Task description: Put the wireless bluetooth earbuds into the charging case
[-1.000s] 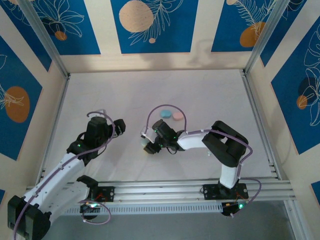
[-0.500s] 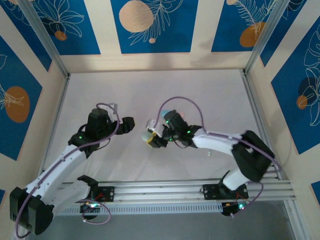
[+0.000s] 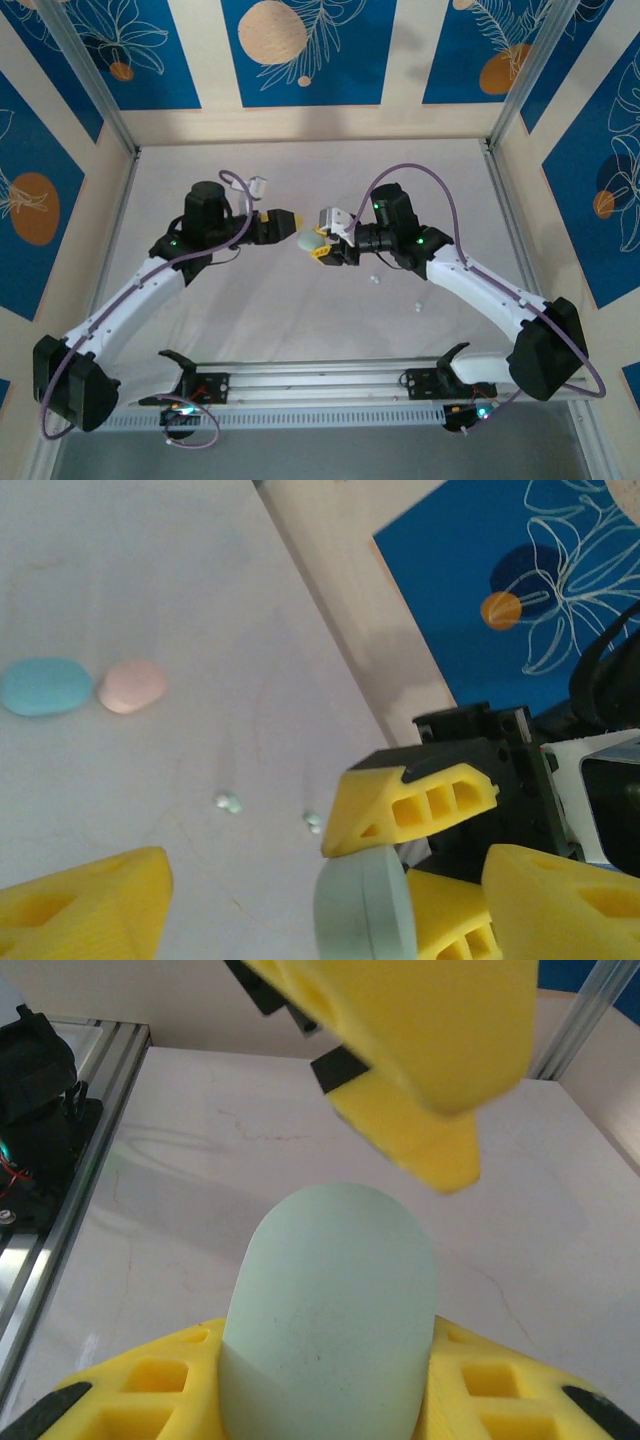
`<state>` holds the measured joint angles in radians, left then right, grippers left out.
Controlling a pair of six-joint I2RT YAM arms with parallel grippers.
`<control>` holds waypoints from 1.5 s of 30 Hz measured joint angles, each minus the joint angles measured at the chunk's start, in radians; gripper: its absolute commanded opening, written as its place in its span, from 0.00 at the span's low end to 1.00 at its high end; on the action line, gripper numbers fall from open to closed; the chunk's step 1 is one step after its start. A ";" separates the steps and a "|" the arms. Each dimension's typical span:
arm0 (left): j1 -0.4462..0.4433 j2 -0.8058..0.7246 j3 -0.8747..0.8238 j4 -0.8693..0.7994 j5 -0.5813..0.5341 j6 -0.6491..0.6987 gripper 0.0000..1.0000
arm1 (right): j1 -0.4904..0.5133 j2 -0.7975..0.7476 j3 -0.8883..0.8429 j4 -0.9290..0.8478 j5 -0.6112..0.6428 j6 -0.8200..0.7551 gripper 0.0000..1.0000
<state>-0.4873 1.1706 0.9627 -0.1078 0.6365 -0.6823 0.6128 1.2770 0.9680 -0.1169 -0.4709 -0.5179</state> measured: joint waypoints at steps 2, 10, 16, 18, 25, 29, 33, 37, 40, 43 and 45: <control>-0.025 0.018 0.009 -0.002 0.014 -0.006 0.74 | 0.000 0.000 0.001 0.001 0.005 0.000 0.29; -0.088 0.068 0.036 -0.004 0.037 -0.027 0.51 | 0.000 -0.002 0.001 0.045 0.064 0.002 0.29; -0.094 0.082 0.047 -0.007 0.014 -0.055 0.17 | -0.001 -0.023 0.000 0.049 0.080 -0.008 0.32; -0.095 0.082 0.048 0.002 0.012 -0.073 0.12 | -0.005 -0.026 0.001 0.049 0.082 -0.018 0.38; -0.104 0.068 -0.010 0.174 -0.010 -0.234 0.06 | -0.071 -0.101 -0.070 0.159 0.046 0.006 0.57; -0.104 0.061 -0.060 0.265 -0.038 -0.352 0.06 | -0.111 -0.130 -0.115 0.230 0.017 0.000 0.58; -0.106 0.061 -0.081 0.333 -0.054 -0.449 0.06 | -0.111 -0.126 -0.114 0.263 -0.022 0.010 0.58; -0.113 0.061 -0.085 0.377 -0.061 -0.496 0.07 | -0.112 -0.100 -0.088 0.277 -0.058 0.029 0.57; -0.116 0.059 -0.085 0.394 -0.062 -0.514 0.07 | -0.112 -0.076 -0.077 0.283 -0.066 0.036 0.54; -0.118 0.053 -0.085 0.406 -0.061 -0.523 0.07 | -0.116 -0.064 -0.073 0.284 -0.073 0.050 0.53; -0.118 0.048 -0.085 0.413 -0.061 -0.524 0.07 | -0.121 -0.061 -0.072 0.284 -0.079 0.056 0.51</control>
<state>-0.6056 1.2182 0.8772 0.3050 0.5751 -1.2064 0.4919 1.2160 0.8955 0.1669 -0.5495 -0.4614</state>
